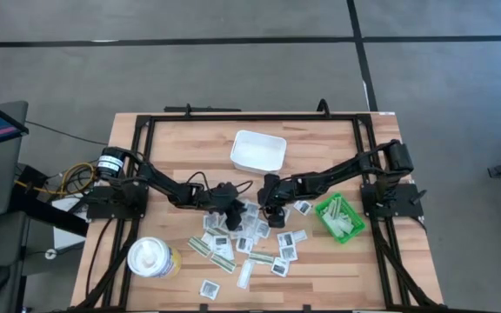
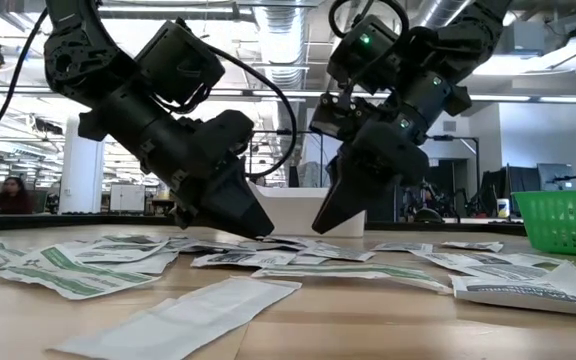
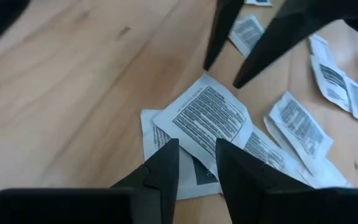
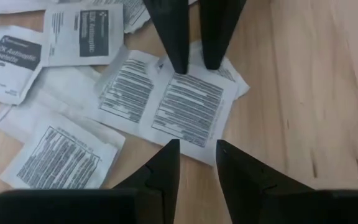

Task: Pick & Place First Aid Supplies
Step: Put the towelette pack into the white bin

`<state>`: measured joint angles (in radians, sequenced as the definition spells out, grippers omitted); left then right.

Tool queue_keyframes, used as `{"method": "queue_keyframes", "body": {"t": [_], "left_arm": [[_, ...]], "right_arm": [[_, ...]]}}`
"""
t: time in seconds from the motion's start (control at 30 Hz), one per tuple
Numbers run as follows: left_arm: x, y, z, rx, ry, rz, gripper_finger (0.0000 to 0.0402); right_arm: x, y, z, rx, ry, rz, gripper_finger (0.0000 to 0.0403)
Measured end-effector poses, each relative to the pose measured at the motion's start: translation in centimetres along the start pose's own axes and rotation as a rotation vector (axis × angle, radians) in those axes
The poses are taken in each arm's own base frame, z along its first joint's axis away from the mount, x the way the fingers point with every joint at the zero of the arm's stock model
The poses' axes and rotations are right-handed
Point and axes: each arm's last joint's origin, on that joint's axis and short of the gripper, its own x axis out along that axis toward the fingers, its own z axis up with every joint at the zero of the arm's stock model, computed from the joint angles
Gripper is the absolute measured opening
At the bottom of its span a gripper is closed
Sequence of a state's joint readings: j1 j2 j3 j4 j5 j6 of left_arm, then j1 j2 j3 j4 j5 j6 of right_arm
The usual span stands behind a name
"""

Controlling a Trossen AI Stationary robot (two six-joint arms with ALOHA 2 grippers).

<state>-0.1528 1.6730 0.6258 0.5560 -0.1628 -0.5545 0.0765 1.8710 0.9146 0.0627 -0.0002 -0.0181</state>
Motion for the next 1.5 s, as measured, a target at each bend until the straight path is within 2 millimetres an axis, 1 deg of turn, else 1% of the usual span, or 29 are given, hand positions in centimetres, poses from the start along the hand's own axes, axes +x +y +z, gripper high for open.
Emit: {"method": "queue_keyframes", "body": {"t": [0.33,0.47,0.6,0.7,0.87,0.97,1.17,1.33,1.5], "left_arm": [[0.0,0.1,0.1,-0.001,-0.001,0.001,0.0097],[0.0,0.1,0.1,0.021,-0.003,0.002,0.0097],[0.0,0.1,0.1,0.021,-0.009,0.011,0.0097],[0.2,0.2,-0.1,0.024,-0.01,0.014,0.0097],[1.4,0.8,-0.5,0.013,-0.027,0.009,0.0094],[1.9,1.2,-0.7,0.011,-0.029,-0.011,0.0078],[1.3,1.0,0.0,0.068,-0.038,-0.026,0.0012],[0.6,0.6,0.5,0.114,-0.05,-0.035,0.0012],[0.6,0.6,0.6,0.138,-0.058,-0.029,0.0008]], "right_arm": [[0.0,0.0,-0.1,-0.038,0.008,0.001,0.0098],[0.6,0.0,-0.6,-0.064,0.033,0.003,0.0098],[1.7,0.0,-1.0,-0.071,0.026,0.003,0.0098],[1.9,0.0,-1.0,-0.07,0.022,0.004,0.0098],[2.0,0.0,-0.9,-0.07,-0.001,0.003,0.0098],[2.0,0.0,-0.8,-0.07,-0.008,0.002,0.0098],[2.0,0.0,-0.8,-0.069,-0.005,0.002,0.0098],[2.0,0.0,-0.8,-0.036,-0.003,0.001,0.0098],[2.0,0.0,-0.8,0.02,-0.002,-0.001,0.0098]]}}
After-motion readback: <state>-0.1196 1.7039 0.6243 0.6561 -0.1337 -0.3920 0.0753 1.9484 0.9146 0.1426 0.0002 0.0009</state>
